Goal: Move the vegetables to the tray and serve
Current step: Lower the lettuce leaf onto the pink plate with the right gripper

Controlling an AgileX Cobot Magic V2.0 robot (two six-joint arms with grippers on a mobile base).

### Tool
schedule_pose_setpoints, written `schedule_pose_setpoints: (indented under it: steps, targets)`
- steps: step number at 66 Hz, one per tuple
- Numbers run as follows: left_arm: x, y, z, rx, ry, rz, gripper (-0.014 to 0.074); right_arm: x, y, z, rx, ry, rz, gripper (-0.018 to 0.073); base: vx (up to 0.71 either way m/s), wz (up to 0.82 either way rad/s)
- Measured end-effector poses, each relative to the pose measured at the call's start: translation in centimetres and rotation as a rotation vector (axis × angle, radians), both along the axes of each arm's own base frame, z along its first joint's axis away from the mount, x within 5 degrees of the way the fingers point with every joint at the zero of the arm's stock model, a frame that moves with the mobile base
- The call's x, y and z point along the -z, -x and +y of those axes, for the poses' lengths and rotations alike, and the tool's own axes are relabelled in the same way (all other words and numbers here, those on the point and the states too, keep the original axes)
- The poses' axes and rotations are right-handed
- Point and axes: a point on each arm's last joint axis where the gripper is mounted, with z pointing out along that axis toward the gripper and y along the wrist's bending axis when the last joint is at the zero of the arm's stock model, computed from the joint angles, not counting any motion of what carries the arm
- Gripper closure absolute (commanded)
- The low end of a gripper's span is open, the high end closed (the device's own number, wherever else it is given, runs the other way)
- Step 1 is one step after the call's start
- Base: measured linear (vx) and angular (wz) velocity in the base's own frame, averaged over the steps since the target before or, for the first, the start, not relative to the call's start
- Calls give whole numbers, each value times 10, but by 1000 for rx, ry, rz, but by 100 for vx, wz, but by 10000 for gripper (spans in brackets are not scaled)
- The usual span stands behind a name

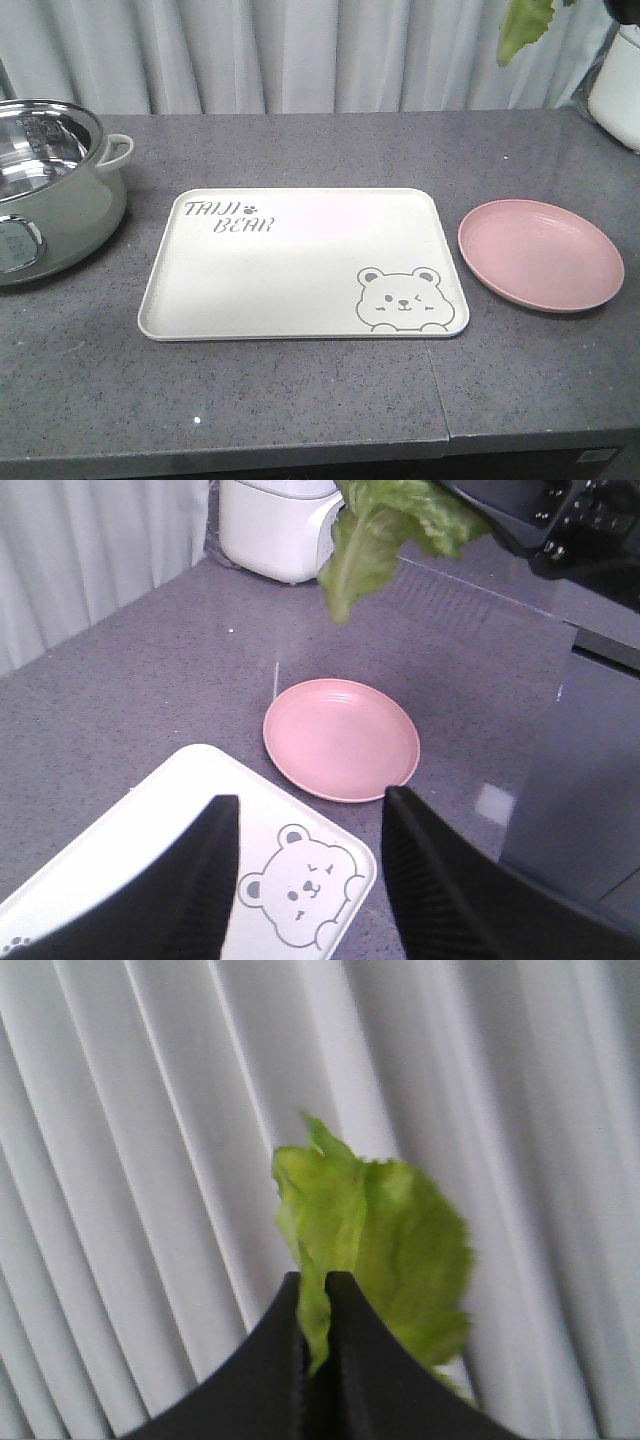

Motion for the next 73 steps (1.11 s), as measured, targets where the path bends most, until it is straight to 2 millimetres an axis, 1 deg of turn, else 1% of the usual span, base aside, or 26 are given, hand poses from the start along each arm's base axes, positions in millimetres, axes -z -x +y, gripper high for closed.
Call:
schedule_pose_setpoints:
  steps: [7,13,16,23,34,44,51,55,65,73]
  targets:
    - [-1,2,5,-36,-34,-11,195,7,-5,-21,49,46,47,565,0,0]
    - [1,1,7,-53,-73,-8,195,19,-13,-34,49,84,118,565,0,0]
    - [3,1,9,-61,-101,-4,195,29,-18,-39,36,119,166,565,0,0]
    - [7,-1,13,-103,-148,15,195,58,-34,-49,-21,147,305,565,0,0]
    - [11,-3,19,-164,-200,30,195,108,-57,-54,-113,192,509,565,0,0]
    - [11,-4,21,-180,-216,27,195,143,-73,-57,-140,166,628,565,0,0]
    - [12,-4,21,-178,-222,33,195,171,-86,-59,-156,139,707,563,0,0]
    - [12,-4,21,-178,-222,33,195,183,-90,-60,-160,123,742,561,0,0]
    - [13,-4,21,-173,-230,43,195,201,-96,-62,-160,105,792,561,0,0]
    - [14,-3,21,-169,-237,52,195,203,-97,-64,-146,102,795,561,0,0]
